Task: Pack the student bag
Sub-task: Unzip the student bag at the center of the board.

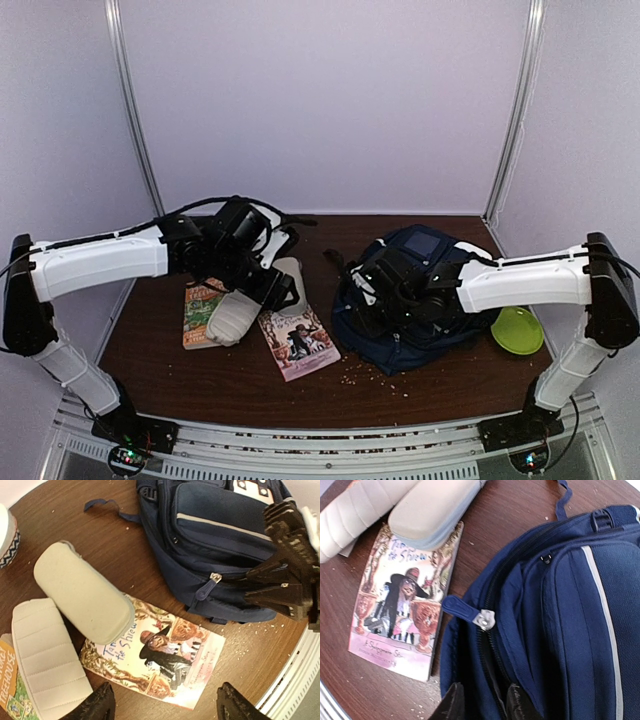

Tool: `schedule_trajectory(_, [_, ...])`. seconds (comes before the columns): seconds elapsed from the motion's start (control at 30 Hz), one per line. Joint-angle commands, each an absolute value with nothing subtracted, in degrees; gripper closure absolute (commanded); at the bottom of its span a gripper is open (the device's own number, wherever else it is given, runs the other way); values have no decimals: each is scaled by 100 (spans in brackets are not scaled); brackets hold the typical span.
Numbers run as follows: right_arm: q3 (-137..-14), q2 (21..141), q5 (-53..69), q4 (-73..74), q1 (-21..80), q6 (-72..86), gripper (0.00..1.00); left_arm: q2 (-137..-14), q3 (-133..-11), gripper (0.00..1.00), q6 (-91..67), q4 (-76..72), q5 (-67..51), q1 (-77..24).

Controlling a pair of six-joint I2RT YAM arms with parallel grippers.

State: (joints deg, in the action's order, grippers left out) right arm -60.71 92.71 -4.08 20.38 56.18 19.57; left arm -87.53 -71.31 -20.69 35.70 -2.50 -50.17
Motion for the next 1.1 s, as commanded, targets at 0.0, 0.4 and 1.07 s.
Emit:
schedule_trajectory(0.0, [-6181,9337,-745,2430,5573,1662,74,-8733,-7021,26,-1706,2935,-600,-4983])
schedule_trajectory(0.4, [-5180,8148,-440,2426,5661,1650,100,-10013,-7998,21,-1338,2575,-1746,-5022])
schedule_trajectory(1.07, [-3574,6610,-422,1868,5783,2758,100,-11765,-9641,24,-848,2908,-1532,-6087])
